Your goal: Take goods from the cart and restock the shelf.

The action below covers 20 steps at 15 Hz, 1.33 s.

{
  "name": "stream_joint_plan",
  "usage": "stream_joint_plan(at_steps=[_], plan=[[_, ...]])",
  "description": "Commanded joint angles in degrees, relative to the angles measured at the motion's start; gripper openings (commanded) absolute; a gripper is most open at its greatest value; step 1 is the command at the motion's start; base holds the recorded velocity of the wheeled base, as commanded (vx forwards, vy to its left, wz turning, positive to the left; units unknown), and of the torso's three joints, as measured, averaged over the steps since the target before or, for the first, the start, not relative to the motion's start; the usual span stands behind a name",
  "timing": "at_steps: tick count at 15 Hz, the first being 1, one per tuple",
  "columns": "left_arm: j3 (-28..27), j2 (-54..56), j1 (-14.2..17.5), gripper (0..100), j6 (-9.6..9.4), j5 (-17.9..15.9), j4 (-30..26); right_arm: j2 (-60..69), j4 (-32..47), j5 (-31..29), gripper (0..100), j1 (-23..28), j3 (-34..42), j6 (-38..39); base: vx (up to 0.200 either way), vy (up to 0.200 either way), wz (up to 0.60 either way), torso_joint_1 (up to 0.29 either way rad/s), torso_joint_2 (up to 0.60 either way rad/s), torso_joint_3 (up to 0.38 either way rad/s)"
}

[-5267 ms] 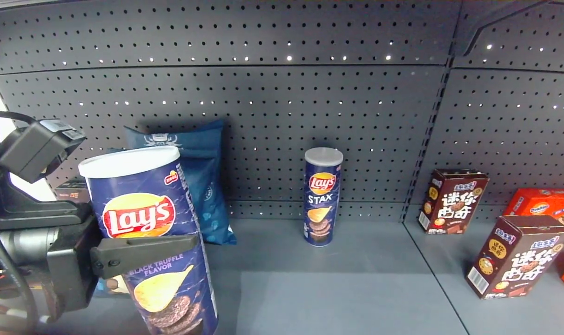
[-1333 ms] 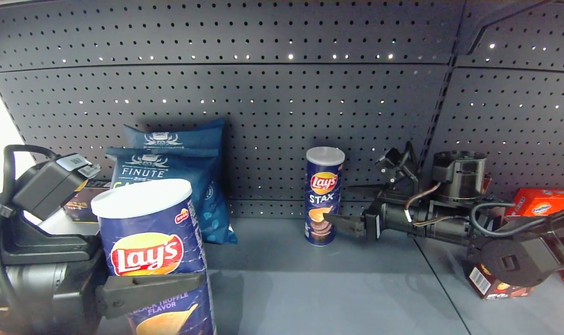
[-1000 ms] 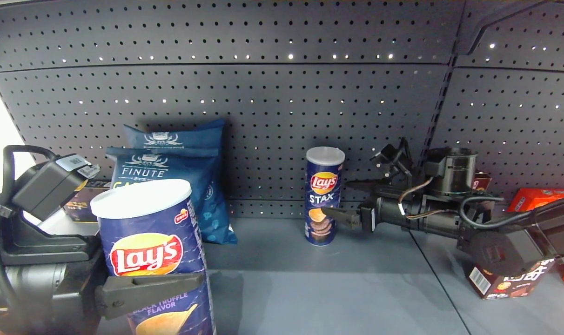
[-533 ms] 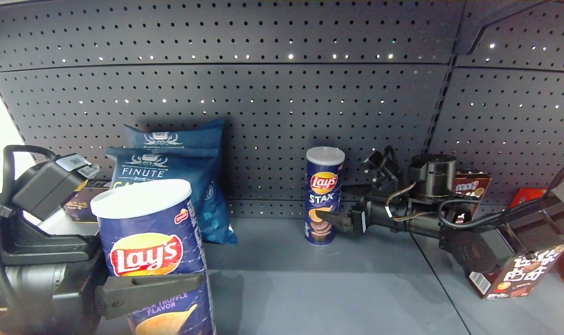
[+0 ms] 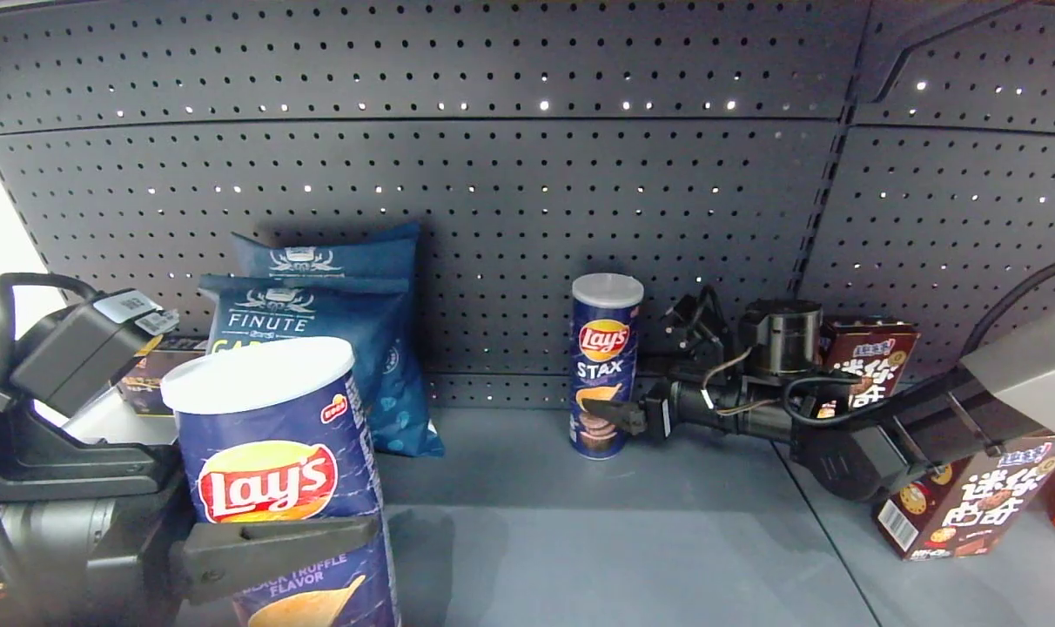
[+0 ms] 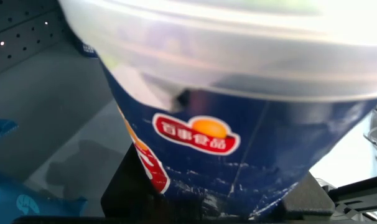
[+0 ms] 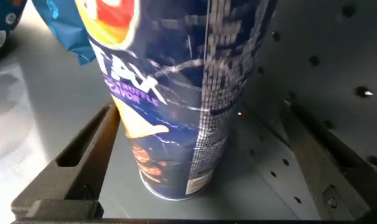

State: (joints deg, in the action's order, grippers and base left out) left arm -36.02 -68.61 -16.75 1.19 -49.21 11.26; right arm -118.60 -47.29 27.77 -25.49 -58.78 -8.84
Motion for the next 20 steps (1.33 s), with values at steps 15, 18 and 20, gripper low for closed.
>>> stream_joint_plan(at_steps=[15,18,20], plan=[[2.36,1.99,0.14,0,0.12,0.08,0.16,1.27,-1.93,2.64,0,-0.7,1.92,0.14,0.0,0.0,0.0,0.0,0.0,0.0],[2.27,2.34,0.05,0,0.21,0.08,0.16,4.96,-4.22,1.59,0,-0.79,7.98,-0.13,0.0,0.0,0.0,0.0,0.0,0.0],[2.36,2.34,0.05,0,0.21,0.08,0.16,7.24,-4.83,1.32,0,-1.58,11.15,-0.13,0.0,0.0,0.0,0.0,0.0,0.0]])
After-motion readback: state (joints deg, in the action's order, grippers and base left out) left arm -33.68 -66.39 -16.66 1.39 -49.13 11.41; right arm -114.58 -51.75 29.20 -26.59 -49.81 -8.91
